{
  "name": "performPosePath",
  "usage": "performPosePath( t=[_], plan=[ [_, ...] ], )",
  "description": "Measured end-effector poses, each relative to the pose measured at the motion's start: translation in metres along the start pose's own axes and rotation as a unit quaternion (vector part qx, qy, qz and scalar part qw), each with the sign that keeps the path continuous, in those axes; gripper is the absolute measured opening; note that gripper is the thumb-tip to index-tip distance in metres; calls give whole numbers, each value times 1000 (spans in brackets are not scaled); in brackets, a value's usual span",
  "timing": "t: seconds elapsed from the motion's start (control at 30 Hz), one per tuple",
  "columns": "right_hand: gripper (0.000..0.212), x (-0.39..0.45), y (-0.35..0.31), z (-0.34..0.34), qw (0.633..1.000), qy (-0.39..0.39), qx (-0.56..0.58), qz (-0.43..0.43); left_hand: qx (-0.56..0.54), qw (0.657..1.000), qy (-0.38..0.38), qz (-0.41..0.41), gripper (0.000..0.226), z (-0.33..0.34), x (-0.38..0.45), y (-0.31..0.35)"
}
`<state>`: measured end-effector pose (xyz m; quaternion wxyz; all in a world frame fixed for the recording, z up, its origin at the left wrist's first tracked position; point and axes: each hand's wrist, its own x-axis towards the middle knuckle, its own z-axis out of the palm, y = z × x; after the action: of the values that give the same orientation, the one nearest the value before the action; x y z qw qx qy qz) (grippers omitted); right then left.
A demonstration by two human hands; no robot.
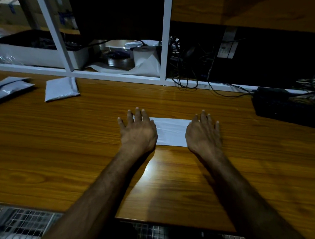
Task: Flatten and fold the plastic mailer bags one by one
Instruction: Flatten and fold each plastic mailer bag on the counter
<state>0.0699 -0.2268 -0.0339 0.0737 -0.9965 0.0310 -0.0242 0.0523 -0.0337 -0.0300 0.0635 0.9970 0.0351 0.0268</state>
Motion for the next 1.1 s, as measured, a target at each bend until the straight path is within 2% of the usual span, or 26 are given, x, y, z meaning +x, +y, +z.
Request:
performPosePath(
  t=[0.7, 1.1],
  plan=[
    [58, -1, 34, -1, 999, 21, 9, 29, -52, 997, 1, -66, 59, -2, 2, -31],
    [53, -1, 49, -6, 999, 33, 19, 34, -47, 996, 2, -72, 58, -3, 6, -41]
  ],
)
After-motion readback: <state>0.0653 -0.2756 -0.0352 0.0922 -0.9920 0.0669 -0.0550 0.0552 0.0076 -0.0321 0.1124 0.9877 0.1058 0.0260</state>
